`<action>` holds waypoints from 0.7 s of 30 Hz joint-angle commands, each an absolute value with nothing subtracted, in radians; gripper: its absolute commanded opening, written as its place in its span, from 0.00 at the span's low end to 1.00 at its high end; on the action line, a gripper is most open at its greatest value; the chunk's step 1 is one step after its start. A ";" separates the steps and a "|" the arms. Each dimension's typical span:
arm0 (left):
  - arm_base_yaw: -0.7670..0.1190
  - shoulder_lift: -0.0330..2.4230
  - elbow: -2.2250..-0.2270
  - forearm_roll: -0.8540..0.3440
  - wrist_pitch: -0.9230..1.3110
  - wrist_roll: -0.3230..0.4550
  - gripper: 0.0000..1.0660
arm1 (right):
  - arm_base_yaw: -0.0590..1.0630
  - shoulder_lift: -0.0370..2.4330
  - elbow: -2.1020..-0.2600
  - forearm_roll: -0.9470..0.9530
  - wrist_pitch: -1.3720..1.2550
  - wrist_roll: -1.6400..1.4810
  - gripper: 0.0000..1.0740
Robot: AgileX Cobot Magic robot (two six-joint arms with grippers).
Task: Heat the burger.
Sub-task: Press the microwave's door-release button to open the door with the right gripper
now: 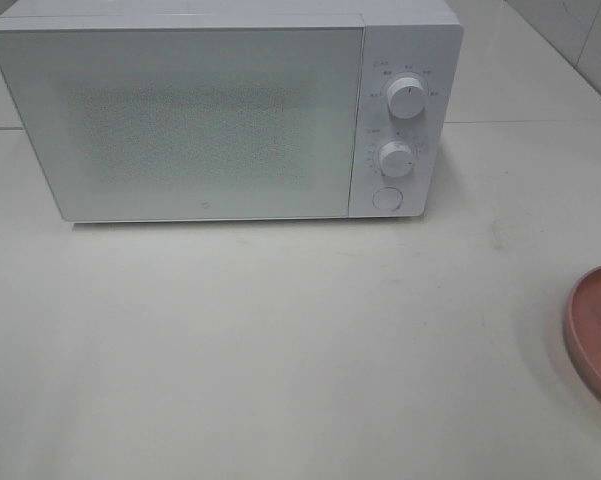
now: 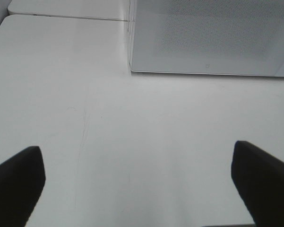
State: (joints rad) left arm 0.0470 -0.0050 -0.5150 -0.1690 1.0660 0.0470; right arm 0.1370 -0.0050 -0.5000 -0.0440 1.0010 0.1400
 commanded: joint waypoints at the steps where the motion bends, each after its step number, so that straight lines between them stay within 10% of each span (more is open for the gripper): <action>1: 0.047 -0.020 -0.515 -0.179 1.067 0.046 0.94 | 0.135 -0.032 -0.498 -0.045 0.995 0.129 0.70; 21: 0.047 -0.020 -0.515 -0.179 1.067 0.046 0.94 | 0.135 -0.008 -0.540 -0.045 0.971 0.129 0.70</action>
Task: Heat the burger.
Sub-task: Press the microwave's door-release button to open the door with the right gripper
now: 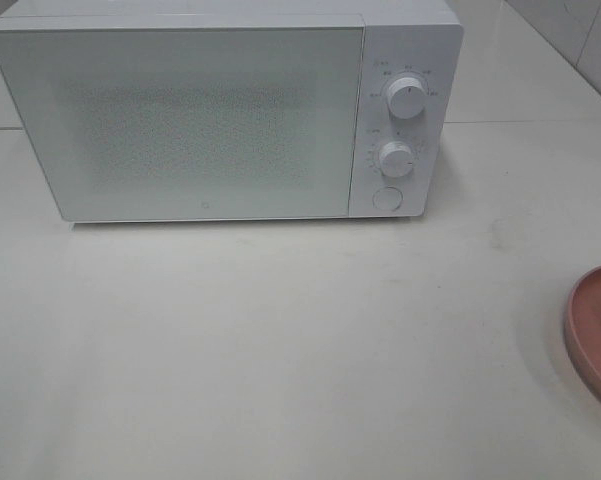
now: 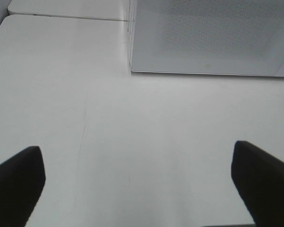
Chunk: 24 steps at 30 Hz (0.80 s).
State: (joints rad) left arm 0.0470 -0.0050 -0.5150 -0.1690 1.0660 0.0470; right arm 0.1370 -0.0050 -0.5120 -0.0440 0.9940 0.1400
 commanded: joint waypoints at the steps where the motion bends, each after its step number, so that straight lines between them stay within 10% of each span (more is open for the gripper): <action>1: 0.047 -0.020 -0.515 -0.179 1.067 0.046 0.94 | 0.135 0.019 -0.547 -0.045 0.963 0.129 0.70; 24: 0.047 -0.020 -0.515 -0.179 1.067 0.046 0.94 | 0.135 0.295 -0.493 -0.046 0.690 0.129 0.70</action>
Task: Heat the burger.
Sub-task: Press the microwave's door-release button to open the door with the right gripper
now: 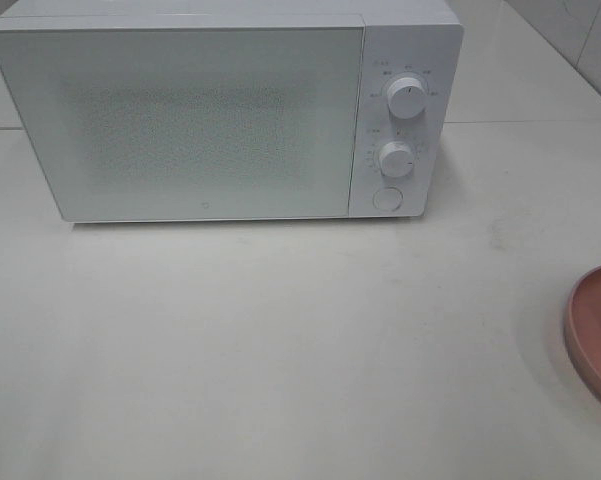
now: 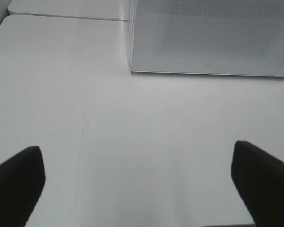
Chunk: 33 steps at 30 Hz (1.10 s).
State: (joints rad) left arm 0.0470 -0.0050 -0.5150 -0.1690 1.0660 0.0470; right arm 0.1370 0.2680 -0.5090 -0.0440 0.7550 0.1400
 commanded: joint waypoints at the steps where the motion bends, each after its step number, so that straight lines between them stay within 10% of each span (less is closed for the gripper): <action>1: 0.047 -0.020 -0.515 -0.179 1.067 0.046 0.94 | 0.135 0.318 -0.480 -0.046 0.654 0.129 0.70; 33: 0.047 -0.020 -0.515 -0.179 1.067 0.046 0.94 | 0.135 0.990 -0.376 -0.046 -0.213 0.132 0.70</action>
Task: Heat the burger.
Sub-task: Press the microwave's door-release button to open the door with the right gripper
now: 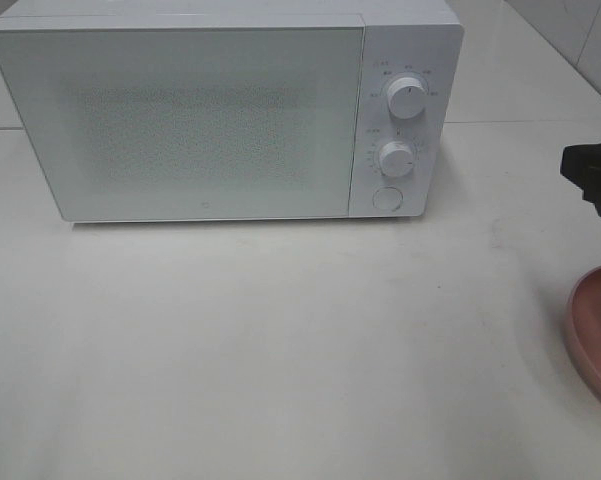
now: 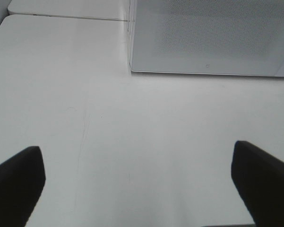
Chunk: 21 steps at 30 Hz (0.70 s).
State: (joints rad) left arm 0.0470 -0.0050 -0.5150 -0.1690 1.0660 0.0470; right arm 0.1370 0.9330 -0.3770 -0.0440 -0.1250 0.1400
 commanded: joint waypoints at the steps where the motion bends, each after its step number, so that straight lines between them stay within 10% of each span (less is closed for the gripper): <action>1: 0.047 -0.020 -0.515 -0.179 1.067 0.046 0.94 | 0.135 1.041 -0.376 -0.046 -0.257 0.132 0.70; 21: 0.047 -0.020 -0.515 -0.179 1.067 0.046 0.94 | 0.313 1.452 -0.376 0.372 -0.873 -0.186 0.70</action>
